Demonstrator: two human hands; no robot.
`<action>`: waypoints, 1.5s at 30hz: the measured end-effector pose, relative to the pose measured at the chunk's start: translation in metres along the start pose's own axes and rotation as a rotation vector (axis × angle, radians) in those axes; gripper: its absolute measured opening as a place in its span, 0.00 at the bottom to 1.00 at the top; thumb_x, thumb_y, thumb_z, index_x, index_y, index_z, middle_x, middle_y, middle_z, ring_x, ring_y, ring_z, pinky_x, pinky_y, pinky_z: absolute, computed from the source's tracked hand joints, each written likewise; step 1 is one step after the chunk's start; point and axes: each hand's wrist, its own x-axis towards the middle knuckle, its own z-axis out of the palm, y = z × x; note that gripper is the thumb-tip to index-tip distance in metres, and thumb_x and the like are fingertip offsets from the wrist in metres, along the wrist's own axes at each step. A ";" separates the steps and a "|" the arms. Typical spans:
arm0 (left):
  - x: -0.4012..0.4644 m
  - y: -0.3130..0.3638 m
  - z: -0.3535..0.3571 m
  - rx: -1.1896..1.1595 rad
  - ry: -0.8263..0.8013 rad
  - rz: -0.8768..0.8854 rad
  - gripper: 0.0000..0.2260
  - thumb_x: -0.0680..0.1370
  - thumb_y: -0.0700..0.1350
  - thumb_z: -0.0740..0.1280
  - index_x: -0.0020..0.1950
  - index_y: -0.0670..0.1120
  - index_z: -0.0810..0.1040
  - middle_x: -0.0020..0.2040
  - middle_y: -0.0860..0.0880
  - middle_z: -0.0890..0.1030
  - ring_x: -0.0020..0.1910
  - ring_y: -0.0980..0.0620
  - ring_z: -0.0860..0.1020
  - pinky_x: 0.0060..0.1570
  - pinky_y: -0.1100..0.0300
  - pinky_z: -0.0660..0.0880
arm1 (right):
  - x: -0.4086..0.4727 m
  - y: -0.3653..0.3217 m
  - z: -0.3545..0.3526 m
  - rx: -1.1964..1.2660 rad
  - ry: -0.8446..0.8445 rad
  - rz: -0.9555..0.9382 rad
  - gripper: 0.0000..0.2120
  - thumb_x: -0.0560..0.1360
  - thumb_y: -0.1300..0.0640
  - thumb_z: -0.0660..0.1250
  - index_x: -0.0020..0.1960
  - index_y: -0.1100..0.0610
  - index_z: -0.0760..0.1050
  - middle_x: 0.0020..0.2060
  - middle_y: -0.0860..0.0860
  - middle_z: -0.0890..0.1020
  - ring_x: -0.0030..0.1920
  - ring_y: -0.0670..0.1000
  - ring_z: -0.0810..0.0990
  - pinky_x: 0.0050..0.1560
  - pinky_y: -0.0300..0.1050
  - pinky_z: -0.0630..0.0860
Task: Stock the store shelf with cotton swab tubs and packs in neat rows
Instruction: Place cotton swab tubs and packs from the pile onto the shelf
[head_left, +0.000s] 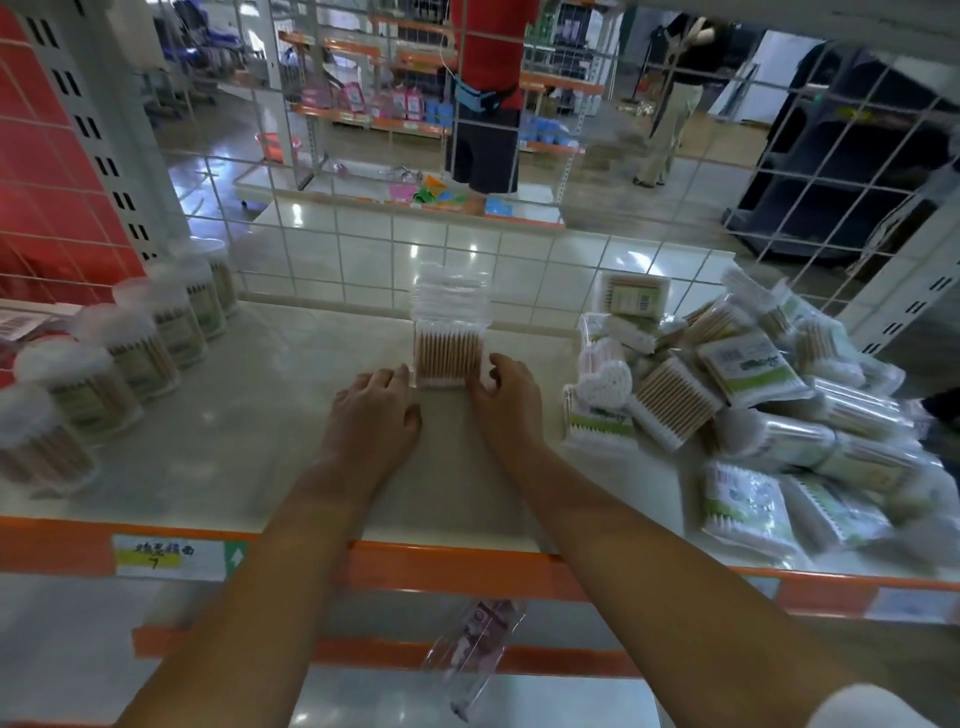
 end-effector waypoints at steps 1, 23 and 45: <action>-0.001 0.001 -0.004 0.018 0.022 0.022 0.20 0.75 0.42 0.63 0.66 0.37 0.71 0.60 0.38 0.76 0.59 0.39 0.73 0.56 0.47 0.70 | -0.005 -0.002 -0.005 -0.024 -0.029 -0.031 0.18 0.75 0.60 0.63 0.64 0.63 0.71 0.58 0.60 0.76 0.58 0.57 0.73 0.57 0.44 0.68; -0.070 0.169 0.004 0.116 0.057 0.287 0.17 0.66 0.46 0.66 0.51 0.40 0.81 0.42 0.45 0.82 0.41 0.42 0.81 0.35 0.51 0.77 | -0.109 0.073 -0.158 -0.304 -0.171 -0.247 0.22 0.77 0.58 0.61 0.70 0.58 0.66 0.67 0.56 0.70 0.67 0.56 0.66 0.66 0.48 0.63; -0.024 0.297 0.038 -0.054 -0.038 0.518 0.19 0.78 0.46 0.58 0.69 0.43 0.68 0.64 0.45 0.73 0.64 0.45 0.68 0.59 0.52 0.67 | -0.098 0.185 -0.269 -0.339 0.439 -0.125 0.15 0.64 0.67 0.69 0.50 0.65 0.80 0.46 0.62 0.81 0.46 0.64 0.80 0.49 0.55 0.76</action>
